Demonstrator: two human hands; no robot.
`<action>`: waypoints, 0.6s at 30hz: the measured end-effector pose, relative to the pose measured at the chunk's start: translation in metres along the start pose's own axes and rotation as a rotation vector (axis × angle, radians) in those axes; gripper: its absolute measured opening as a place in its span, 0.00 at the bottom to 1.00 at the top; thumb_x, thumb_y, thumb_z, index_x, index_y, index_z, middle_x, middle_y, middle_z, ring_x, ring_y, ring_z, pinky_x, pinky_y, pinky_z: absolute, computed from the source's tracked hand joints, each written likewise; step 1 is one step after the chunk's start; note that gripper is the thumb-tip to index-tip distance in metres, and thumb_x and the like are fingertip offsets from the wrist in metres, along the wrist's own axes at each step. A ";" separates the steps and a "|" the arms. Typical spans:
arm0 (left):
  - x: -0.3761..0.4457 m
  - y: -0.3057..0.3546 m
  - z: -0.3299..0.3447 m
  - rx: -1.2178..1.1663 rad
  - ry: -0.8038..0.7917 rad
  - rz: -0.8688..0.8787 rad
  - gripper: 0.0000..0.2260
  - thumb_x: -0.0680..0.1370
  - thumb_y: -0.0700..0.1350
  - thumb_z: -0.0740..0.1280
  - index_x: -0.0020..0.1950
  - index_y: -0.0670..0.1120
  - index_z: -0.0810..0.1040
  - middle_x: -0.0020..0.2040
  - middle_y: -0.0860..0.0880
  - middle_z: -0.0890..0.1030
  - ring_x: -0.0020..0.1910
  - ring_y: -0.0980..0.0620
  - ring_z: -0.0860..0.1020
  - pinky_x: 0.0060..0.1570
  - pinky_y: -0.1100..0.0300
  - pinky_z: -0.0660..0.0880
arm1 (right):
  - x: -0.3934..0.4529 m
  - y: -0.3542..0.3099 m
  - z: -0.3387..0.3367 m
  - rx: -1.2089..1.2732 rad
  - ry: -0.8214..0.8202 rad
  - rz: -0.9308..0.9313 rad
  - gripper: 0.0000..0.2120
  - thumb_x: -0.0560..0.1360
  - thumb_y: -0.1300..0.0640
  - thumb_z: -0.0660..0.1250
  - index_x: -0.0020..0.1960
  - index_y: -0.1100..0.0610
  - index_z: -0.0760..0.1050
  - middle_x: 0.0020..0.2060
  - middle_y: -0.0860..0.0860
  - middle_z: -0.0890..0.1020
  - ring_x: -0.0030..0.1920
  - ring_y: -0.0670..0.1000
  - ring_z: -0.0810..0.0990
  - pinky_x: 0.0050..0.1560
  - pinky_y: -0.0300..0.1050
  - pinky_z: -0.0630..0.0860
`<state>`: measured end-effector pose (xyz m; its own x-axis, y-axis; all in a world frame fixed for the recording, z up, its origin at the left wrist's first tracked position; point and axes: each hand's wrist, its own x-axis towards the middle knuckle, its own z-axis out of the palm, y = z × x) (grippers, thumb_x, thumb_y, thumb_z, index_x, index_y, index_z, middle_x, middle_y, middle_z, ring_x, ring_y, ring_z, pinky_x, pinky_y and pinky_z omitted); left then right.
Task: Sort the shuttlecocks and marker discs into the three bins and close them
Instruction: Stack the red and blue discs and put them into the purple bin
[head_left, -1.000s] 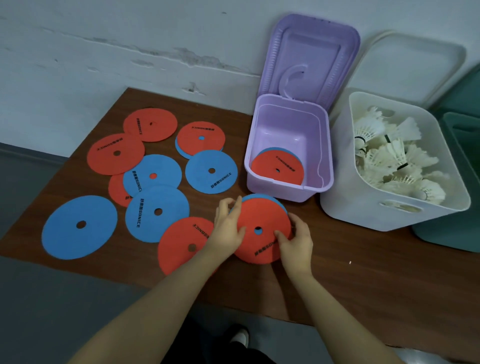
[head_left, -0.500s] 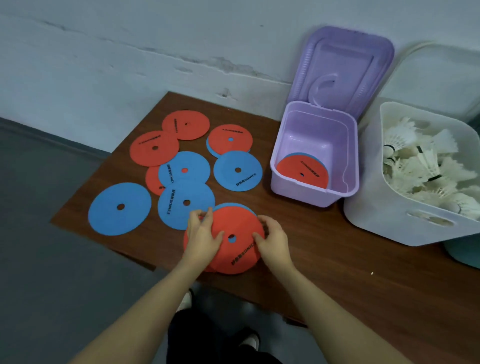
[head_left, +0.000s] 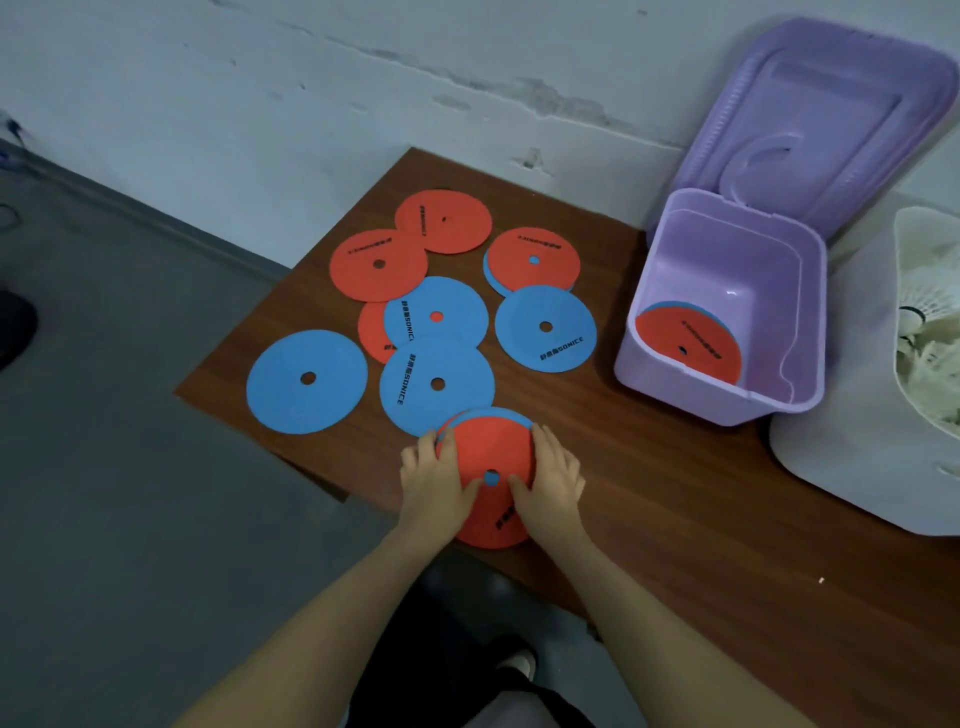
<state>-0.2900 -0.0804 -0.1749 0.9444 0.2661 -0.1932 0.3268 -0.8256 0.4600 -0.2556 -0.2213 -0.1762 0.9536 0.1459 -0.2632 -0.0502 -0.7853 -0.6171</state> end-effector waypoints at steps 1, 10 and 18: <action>0.002 -0.001 -0.001 -0.001 -0.002 0.002 0.35 0.74 0.58 0.66 0.74 0.44 0.57 0.67 0.44 0.62 0.61 0.44 0.63 0.62 0.52 0.63 | 0.001 0.001 -0.003 0.011 -0.019 -0.009 0.34 0.75 0.57 0.64 0.75 0.50 0.51 0.75 0.49 0.56 0.71 0.54 0.54 0.70 0.52 0.51; -0.003 -0.009 -0.002 -0.005 -0.040 0.008 0.40 0.71 0.59 0.69 0.74 0.43 0.57 0.62 0.43 0.63 0.59 0.47 0.63 0.60 0.56 0.64 | 0.005 0.001 -0.021 0.019 -0.122 -0.100 0.35 0.72 0.57 0.68 0.74 0.47 0.56 0.69 0.47 0.65 0.68 0.50 0.55 0.64 0.45 0.48; 0.004 -0.008 -0.011 0.019 -0.134 -0.023 0.45 0.67 0.62 0.71 0.75 0.45 0.54 0.60 0.43 0.62 0.59 0.45 0.63 0.61 0.54 0.63 | 0.026 0.001 -0.021 0.043 -0.113 -0.051 0.37 0.67 0.57 0.72 0.72 0.51 0.59 0.67 0.49 0.66 0.68 0.53 0.59 0.70 0.51 0.50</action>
<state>-0.2881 -0.0669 -0.1704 0.9229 0.2170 -0.3180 0.3461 -0.8296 0.4381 -0.2251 -0.2309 -0.1682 0.9159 0.2537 -0.3112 -0.0174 -0.7493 -0.6621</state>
